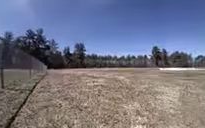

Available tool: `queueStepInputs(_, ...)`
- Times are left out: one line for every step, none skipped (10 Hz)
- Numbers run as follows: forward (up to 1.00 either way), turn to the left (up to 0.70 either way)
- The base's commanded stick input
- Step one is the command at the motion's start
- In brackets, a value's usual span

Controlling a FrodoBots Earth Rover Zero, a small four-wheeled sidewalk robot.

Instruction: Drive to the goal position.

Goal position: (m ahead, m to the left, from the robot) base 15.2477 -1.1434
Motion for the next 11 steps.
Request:
queueStepInputs(0.70,0.00)
queueStepInputs(0.70,0.00)
queueStepInputs(0.70,0.00)
queueStepInputs(0.70,0.00)
queueStepInputs(0.70,0.00)
queueStepInputs(0.70,0.00)
queueStepInputs(0.70,0.00)
queueStepInputs(0.70,0.00)
queueStepInputs(0.70,0.00)
queueStepInputs(0.70,0.00)
queueStepInputs(0.70,0.00)
